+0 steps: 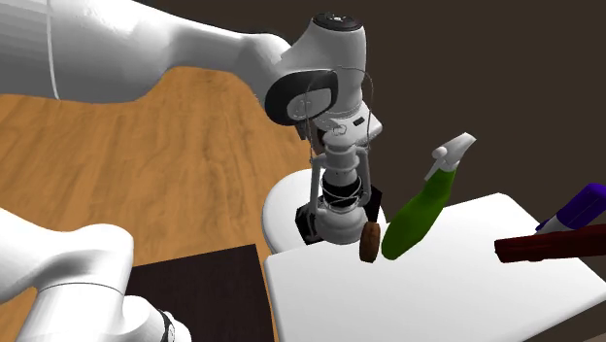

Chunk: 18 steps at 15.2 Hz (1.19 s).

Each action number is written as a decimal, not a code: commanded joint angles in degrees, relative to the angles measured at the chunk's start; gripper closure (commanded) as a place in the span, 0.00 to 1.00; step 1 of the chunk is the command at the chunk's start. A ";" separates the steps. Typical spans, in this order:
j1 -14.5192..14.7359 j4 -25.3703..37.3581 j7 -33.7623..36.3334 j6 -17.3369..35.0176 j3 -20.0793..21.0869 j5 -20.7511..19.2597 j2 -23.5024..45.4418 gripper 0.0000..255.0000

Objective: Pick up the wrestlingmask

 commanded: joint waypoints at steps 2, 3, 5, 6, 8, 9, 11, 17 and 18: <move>-0.45 2.70 5.58 4.14 2.35 -2.30 7.32 0.00; -0.50 3.87 7.49 5.11 2.96 -3.29 9.65 0.00; -0.36 6.45 11.39 6.83 3.86 -5.56 14.42 0.00; -0.22 7.86 13.36 7.56 4.21 -6.80 16.84 0.00; 0.27 10.92 17.27 8.78 4.61 -9.40 21.73 0.00; 0.70 12.57 19.18 9.26 4.61 -10.71 24.18 0.00; 1.98 16.14 22.75 9.95 4.10 -13.12 29.03 0.00; 4.64 21.76 27.67 11.65 2.41 -16.51 37.18 0.00; 4.71 21.54 27.77 12.28 2.31 -16.73 37.60 0.00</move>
